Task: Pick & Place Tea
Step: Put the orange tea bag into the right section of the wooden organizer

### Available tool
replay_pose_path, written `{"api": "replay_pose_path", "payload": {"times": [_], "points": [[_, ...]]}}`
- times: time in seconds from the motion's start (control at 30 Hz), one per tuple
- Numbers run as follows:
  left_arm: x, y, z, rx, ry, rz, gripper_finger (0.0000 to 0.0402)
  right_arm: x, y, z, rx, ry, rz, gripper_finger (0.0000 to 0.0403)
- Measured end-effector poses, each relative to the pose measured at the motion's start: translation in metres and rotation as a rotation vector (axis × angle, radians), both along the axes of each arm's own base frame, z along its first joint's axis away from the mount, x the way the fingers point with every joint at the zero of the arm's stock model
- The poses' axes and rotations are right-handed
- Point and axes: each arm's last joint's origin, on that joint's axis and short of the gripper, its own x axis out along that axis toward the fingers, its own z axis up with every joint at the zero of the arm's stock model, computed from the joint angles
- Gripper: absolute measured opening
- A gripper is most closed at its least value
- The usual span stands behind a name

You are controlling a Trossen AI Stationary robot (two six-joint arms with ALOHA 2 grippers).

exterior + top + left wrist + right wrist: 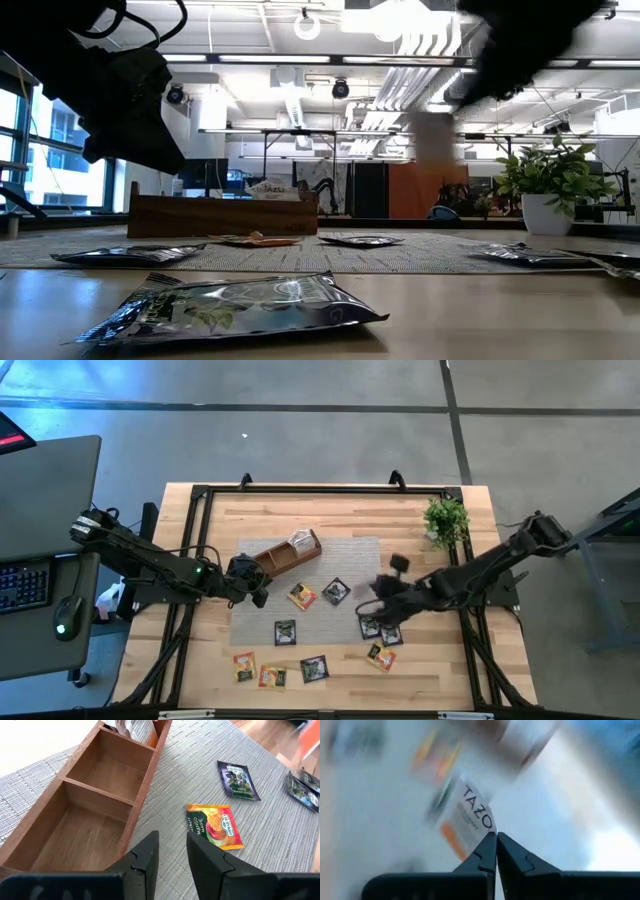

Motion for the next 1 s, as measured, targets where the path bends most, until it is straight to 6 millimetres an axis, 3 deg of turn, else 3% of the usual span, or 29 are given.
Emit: {"api": "replay_pose_path", "payload": {"times": [0.17, 0.33, 0.67, 0.83, 1.0], "points": [[0.000, 0.000, 0.000, 0.000, 0.000, 0.000, 0.0099, 0.026, -0.017, 0.026, -0.251, -0.320, -0.049, 0.0005], [0.000, 0.000, 0.000, 0.001, -0.001, 0.001, 0.0099, 0.047, -0.053, 0.021, -0.216, -0.535, 0.088, 0.0004], [0.001, 0.000, 0.001, 0.011, -0.014, 0.015, 0.0099, 0.114, -0.123, -0.038, -0.239, -0.368, 0.069, 0.0001], [0.001, 0.000, 0.001, 0.011, -0.014, 0.015, 0.0099, 0.139, -0.140, -0.062, -0.223, -0.241, 0.068, 0.0001], [0.000, 0.000, 0.001, 0.007, -0.010, 0.009, 0.0099, 0.152, -0.145, -0.071, -0.204, -0.111, 0.073, 0.0001]]}}
